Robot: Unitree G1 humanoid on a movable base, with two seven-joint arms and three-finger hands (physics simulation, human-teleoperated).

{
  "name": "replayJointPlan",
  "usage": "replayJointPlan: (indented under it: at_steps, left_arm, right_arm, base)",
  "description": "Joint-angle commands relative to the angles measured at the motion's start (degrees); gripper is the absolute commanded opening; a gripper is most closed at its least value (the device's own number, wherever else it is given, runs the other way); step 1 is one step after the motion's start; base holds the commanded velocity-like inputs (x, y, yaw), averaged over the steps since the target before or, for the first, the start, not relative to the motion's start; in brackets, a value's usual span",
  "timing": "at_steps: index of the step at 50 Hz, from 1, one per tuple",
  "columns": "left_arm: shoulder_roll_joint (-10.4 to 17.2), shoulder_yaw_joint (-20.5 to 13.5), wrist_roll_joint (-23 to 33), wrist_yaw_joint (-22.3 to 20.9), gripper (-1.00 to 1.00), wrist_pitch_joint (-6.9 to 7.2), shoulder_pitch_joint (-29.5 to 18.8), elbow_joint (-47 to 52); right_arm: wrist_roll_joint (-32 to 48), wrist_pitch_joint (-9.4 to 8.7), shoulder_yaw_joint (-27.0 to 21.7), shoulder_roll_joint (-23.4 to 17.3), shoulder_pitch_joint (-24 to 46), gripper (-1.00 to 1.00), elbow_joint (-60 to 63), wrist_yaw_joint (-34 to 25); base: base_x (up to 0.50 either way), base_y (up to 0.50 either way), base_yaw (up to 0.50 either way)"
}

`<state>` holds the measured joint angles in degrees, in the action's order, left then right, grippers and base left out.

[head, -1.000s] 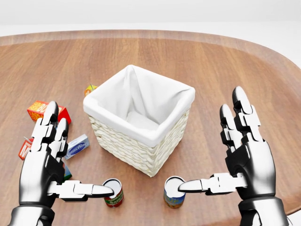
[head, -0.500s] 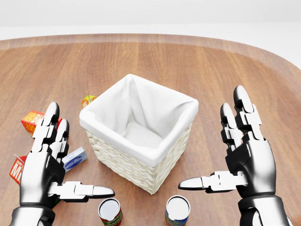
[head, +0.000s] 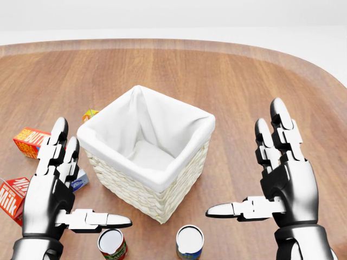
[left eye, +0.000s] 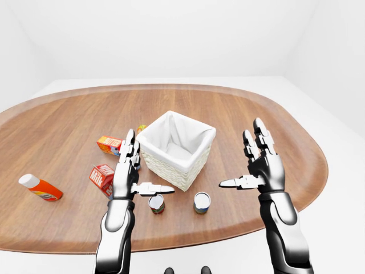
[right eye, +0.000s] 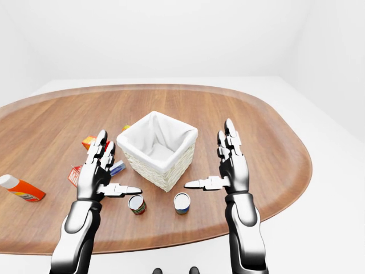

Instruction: Pick up the tomato sauce, and put it in the basket.

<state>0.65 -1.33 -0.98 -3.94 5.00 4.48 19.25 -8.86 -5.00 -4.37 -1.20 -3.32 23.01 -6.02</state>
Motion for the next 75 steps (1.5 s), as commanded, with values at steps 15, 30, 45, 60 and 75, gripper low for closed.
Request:
replayJointPlan:
  at_steps: [15, 30, 45, 60, 75]
  left_arm:
    - [0.0, 0.1, 0.2, 0.0, 1.00, 0.00, -0.1, -0.4]
    - [-0.1, 0.5, 0.4, 0.0, 1.00, 0.00, 0.1, -1.1]
    - [0.5, -0.5, 1.0, 0.0, 1.00, 0.00, -0.8, -1.0]
    - [1.1, -1.1, 5.8, -0.2, 1.00, 0.00, -1.2, -1.7]
    - [1.7, -1.1, 12.6, -0.9, 1.00, 0.00, -1.0, -2.3]
  right_arm:
    - [0.1, 0.00, 0.0, 0.0, 0.2, 1.00, -0.6, 0.0]
    - [-0.1, 0.00, 0.1, 0.0, 0.0, 1.00, -0.2, -0.3]
    - [0.2, 0.00, 0.1, 0.0, 0.2, 1.00, -1.0, -0.1]
    - [0.6, 0.00, 0.1, 0.0, 0.4, 1.00, -2.6, -0.1]
    - [0.8, 0.00, 0.1, -0.1, 0.5, 1.00, -3.6, -0.1]
  base:
    - [0.00, 0.00, 0.00]
    - [0.07, 0.00, 0.00]
    - [0.00, 0.00, 0.00]
    - [0.00, 0.00, 0.00]
    - [0.00, 0.00, 0.00]
